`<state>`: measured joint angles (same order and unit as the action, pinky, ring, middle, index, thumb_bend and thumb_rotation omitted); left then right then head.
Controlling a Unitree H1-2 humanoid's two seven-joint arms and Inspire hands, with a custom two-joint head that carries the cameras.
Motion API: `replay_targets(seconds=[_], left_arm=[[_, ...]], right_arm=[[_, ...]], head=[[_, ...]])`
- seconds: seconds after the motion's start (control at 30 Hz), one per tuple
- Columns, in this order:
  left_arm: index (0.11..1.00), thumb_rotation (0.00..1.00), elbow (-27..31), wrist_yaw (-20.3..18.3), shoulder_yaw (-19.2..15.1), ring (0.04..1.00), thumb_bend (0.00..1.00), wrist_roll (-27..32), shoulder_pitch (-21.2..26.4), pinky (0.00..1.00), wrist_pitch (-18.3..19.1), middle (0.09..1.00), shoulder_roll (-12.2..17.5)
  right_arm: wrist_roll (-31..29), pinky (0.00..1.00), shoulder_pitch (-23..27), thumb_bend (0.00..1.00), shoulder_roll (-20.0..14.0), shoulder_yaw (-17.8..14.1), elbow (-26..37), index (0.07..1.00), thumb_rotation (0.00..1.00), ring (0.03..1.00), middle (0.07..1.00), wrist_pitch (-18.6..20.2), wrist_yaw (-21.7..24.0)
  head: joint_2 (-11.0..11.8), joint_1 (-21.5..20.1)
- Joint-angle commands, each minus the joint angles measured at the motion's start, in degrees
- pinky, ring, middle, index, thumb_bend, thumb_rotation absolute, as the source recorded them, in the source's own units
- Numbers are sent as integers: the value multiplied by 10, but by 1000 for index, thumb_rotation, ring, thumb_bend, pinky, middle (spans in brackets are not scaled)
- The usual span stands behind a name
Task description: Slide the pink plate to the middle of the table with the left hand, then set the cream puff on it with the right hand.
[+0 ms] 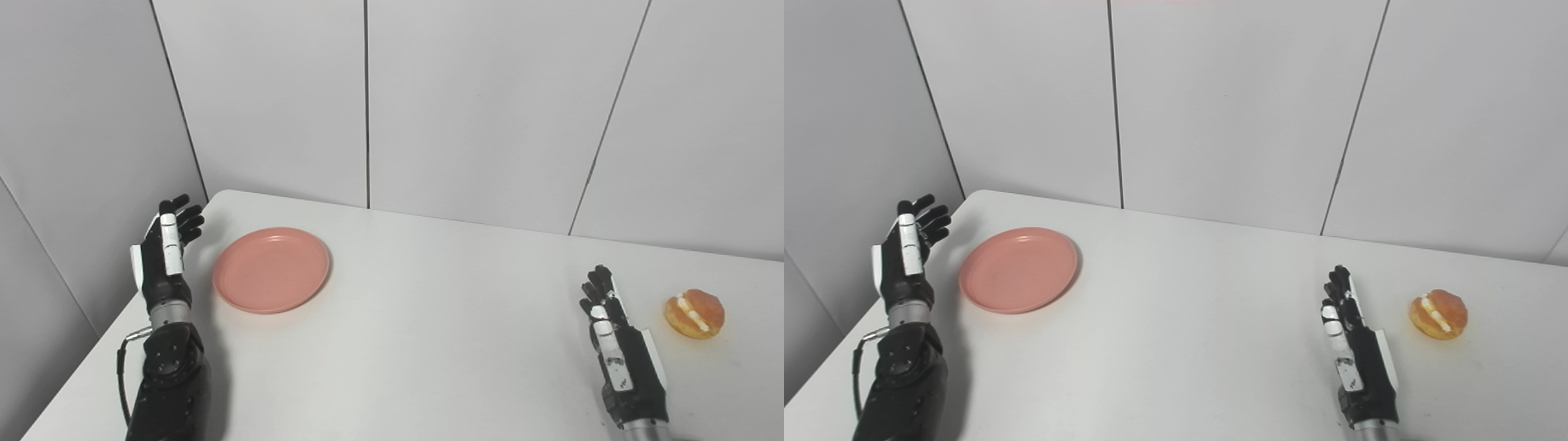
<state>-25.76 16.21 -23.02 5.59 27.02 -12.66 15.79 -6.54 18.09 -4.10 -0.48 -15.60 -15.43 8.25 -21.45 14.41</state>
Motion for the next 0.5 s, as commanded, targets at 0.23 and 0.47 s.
replay_targets(seconds=[0.23,0.47], left_arm=[[772,1000,-75,4,16,780,753,-17,27,877,-45,777,33],[776,1000,-108,-3,35,791,718,-16,29,873,-48,777,39]], right_arm=[[-19,1000,-30,586,-4,-7,-50,1000,860,1000,1000,-27,12],[-24,1000,-35,607,-8,-7,-36,1000,858,1000,1000,-11,18]], head=[[-3,9],[-8,12]])
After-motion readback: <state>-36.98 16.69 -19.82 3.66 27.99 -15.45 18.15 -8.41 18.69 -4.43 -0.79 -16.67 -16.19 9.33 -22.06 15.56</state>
